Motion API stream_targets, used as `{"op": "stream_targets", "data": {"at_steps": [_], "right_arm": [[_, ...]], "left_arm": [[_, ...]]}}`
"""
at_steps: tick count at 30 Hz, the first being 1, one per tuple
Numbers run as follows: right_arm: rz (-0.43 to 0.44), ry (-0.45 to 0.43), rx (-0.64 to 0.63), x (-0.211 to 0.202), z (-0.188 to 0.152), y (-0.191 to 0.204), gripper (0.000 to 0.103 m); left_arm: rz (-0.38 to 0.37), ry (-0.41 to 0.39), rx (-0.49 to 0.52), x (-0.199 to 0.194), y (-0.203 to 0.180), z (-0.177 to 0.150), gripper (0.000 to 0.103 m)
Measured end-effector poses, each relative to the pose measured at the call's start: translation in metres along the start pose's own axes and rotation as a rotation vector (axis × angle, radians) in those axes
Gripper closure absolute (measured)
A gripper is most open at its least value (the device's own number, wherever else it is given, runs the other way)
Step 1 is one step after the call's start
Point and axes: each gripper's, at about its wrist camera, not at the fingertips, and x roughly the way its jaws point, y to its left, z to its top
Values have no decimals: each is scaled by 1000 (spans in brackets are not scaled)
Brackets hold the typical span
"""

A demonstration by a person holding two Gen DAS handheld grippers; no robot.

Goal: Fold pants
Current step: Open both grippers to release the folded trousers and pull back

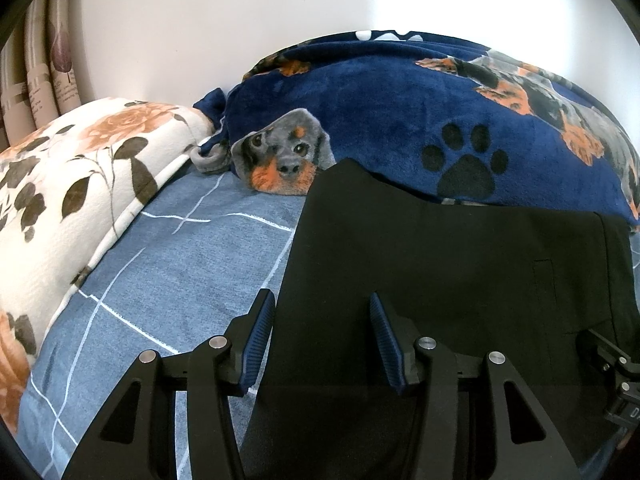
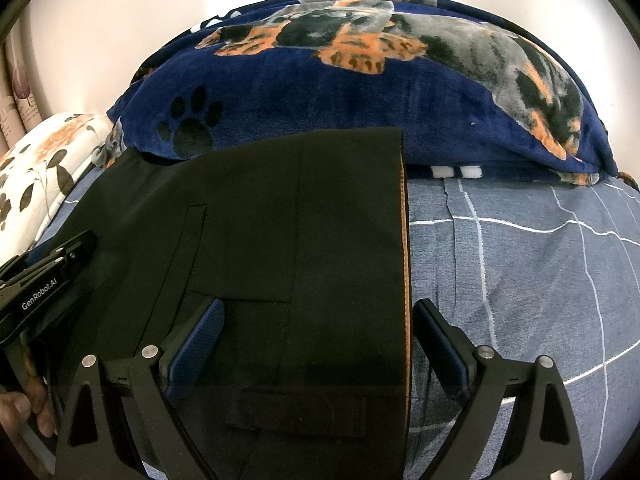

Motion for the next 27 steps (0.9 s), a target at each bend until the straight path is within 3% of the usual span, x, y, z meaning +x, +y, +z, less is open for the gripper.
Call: {"op": "stream_targets", "data": {"at_steps": [9, 14, 18, 20, 22, 24, 27], "right_arm": [[-3, 0, 0, 0, 0, 0, 10], [-10, 2, 3, 2, 1, -1, 7], [-2, -3, 9, 2, 3, -3, 7], [-1, -21, 10, -2, 3, -5, 7], [-37, -64, -10, -18, -2, -5, 7], [-49, -109, -13, -36, -9, -4, 7], [8, -169, 31, -74, -22, -12, 7]], "left_arm": [[3, -1, 0, 0, -1, 0, 51], [-1, -9, -4, 0, 1, 0, 45], [-28, -62, -14, -13, 3, -2, 36], [-4, -119, -27, -28, 9, -4, 27], [20, -139, -39, -42, 12, -5, 15], [32, -177, -38, -63, 15, -5, 12], [37, -220, -12, -93, 15, -4, 4]]}}
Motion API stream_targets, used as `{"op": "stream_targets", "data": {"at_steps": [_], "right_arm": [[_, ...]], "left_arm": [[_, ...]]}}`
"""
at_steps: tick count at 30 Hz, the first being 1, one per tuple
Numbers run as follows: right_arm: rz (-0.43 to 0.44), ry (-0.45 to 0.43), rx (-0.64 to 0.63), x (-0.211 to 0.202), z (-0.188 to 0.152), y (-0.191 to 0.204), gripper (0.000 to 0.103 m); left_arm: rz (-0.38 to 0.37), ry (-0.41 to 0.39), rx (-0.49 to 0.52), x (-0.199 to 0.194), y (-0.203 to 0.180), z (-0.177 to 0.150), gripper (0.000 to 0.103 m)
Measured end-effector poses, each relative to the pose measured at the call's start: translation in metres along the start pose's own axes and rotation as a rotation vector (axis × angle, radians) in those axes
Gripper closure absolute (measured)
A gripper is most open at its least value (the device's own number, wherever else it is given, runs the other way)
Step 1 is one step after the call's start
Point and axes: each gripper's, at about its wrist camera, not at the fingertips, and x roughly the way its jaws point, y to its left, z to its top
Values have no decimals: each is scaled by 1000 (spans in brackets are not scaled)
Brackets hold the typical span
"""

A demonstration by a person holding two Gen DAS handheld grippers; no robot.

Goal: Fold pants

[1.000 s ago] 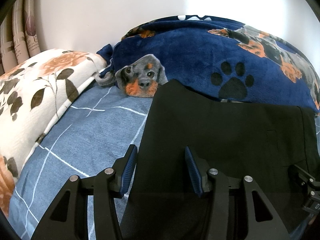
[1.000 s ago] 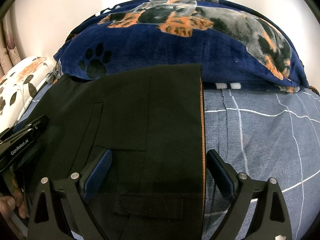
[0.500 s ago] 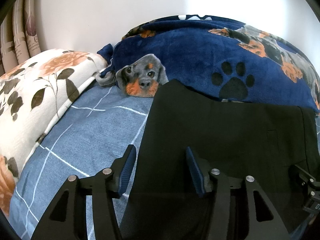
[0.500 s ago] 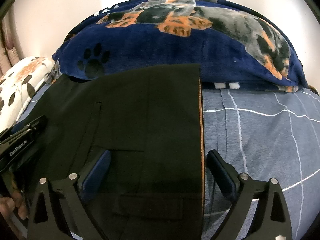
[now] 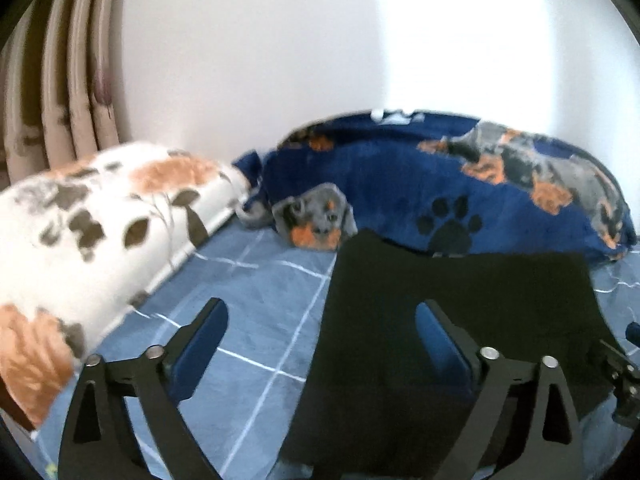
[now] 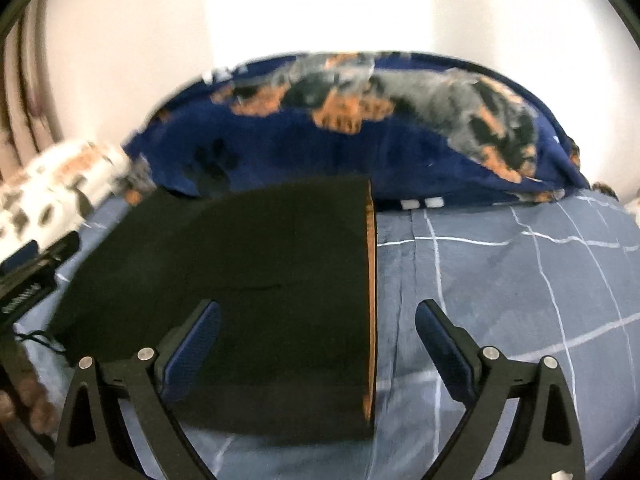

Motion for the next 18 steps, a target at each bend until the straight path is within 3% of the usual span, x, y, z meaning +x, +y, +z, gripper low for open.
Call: {"op": "stream_targets", "data": {"at_steps": [10, 14, 18], "right_arm": [[97, -41, 16, -85, -16, 4, 6], [108, -79, 22, -118, -18, 3, 6], [114, -112, 18, -145, -19, -1, 6]], "left_arm": [[-28, -113, 42, -111, -11, 23, 0], [-36, -85, 34, -139, -11, 30, 0], [-18, -112, 32, -172, -12, 31, 0]]}}
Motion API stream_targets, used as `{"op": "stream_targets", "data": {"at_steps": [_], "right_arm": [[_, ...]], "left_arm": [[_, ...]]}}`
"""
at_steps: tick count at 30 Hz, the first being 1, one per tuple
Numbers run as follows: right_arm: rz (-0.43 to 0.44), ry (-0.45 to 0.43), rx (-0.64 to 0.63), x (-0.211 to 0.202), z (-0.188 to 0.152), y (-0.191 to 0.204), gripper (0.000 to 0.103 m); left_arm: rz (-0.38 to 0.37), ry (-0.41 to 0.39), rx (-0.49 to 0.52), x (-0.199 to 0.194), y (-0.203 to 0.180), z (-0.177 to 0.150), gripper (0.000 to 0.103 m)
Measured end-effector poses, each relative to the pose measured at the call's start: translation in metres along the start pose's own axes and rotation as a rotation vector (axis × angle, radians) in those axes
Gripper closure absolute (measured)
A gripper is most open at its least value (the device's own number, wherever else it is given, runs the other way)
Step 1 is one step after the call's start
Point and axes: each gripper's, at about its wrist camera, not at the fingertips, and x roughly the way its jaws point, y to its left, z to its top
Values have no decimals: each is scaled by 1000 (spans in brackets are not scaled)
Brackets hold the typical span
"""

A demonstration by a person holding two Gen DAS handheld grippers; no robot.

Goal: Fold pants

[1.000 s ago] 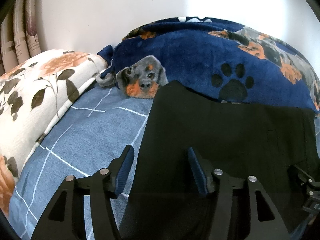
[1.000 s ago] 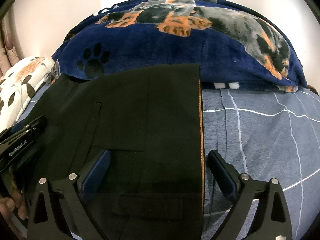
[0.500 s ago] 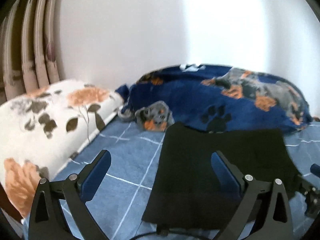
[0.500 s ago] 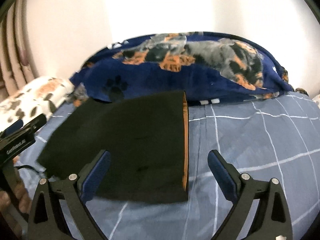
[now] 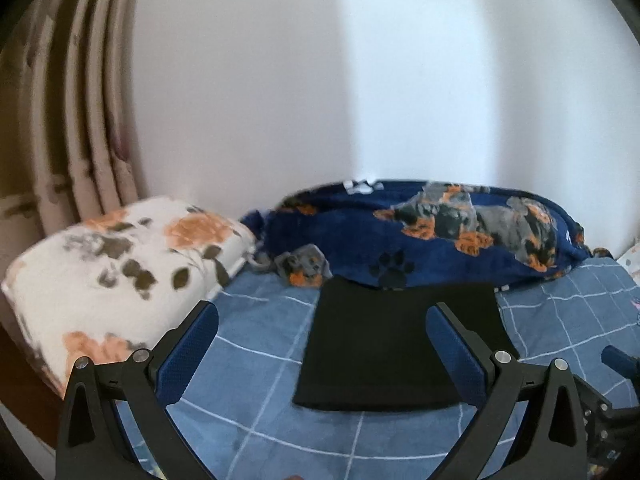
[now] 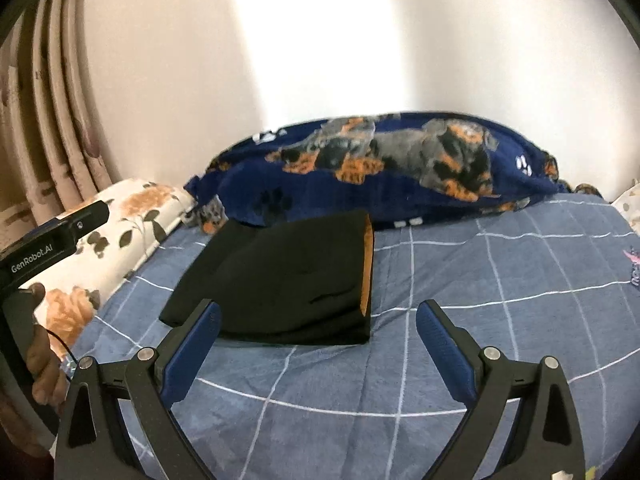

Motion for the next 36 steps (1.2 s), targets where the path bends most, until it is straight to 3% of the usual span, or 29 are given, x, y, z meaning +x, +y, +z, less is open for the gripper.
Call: {"op": "stream_targets", "data": {"at_steps": [9, 12, 20, 36], "right_arm": [[1, -25, 16, -40, -9, -9, 6], [5, -31, 20, -49, -12, -13, 6], [19, -73, -2, -79, -14, -10, 6], [45, -108, -35, -102, -17, 1, 4]], "left_arm": [[-12, -205, 30, -99, -8, 18, 0], [37, -240, 15, -119, -11, 20, 0], [-137, -107, -50, -127, -8, 25, 0], [-140, -26, -14, -128, -21, -3, 0]]}}
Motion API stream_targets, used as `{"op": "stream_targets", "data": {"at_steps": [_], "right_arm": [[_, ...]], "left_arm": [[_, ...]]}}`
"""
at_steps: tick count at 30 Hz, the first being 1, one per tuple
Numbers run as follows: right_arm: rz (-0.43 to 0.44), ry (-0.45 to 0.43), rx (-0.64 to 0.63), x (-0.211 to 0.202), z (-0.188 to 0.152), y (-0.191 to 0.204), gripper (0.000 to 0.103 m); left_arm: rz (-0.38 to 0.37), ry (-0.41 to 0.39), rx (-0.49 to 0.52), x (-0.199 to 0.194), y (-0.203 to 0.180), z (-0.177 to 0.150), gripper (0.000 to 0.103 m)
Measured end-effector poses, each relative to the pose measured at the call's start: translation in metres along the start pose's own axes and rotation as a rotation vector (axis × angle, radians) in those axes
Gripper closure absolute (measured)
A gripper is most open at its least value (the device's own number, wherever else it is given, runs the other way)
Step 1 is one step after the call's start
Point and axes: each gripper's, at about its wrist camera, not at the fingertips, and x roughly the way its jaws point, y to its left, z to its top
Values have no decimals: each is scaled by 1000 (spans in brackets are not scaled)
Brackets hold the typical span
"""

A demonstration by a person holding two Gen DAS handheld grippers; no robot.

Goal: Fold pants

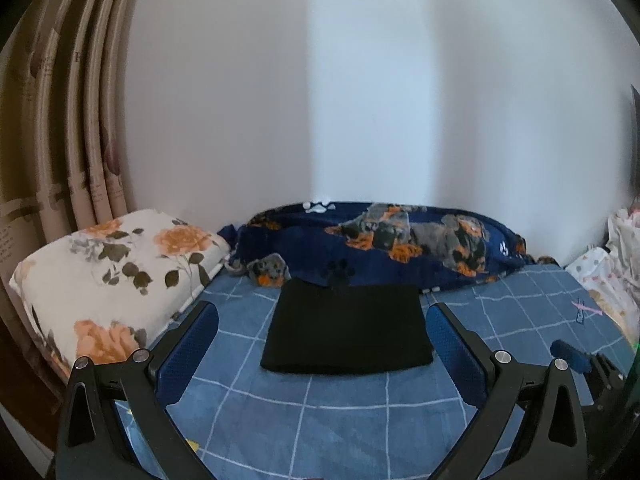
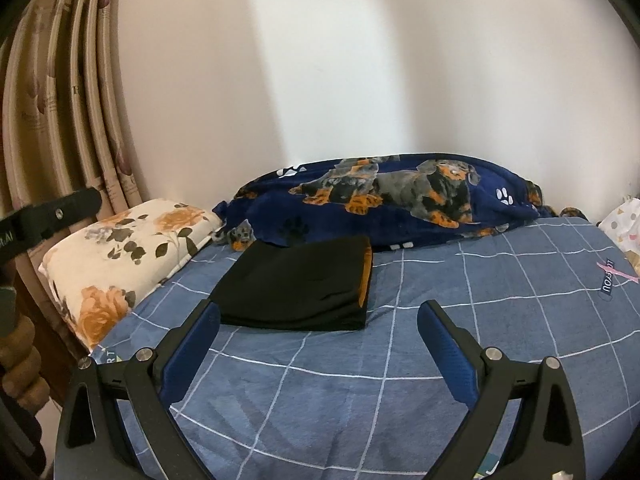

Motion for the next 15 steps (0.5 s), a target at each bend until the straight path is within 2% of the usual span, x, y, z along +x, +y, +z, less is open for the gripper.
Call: {"op": "stream_targets", "data": {"at_steps": [7, 11, 15], "right_arm": [[4, 11, -5, -1, -3, 3, 4], [8, 17, 1, 1, -5, 1, 4], [10, 19, 4, 1, -5, 1, 4]], "left_arm": [[-31, 54, 10, 10, -6, -11, 0], [-9, 26, 3, 11, -8, -18, 0], [1, 34, -2, 13, -8, -20, 0]]}}
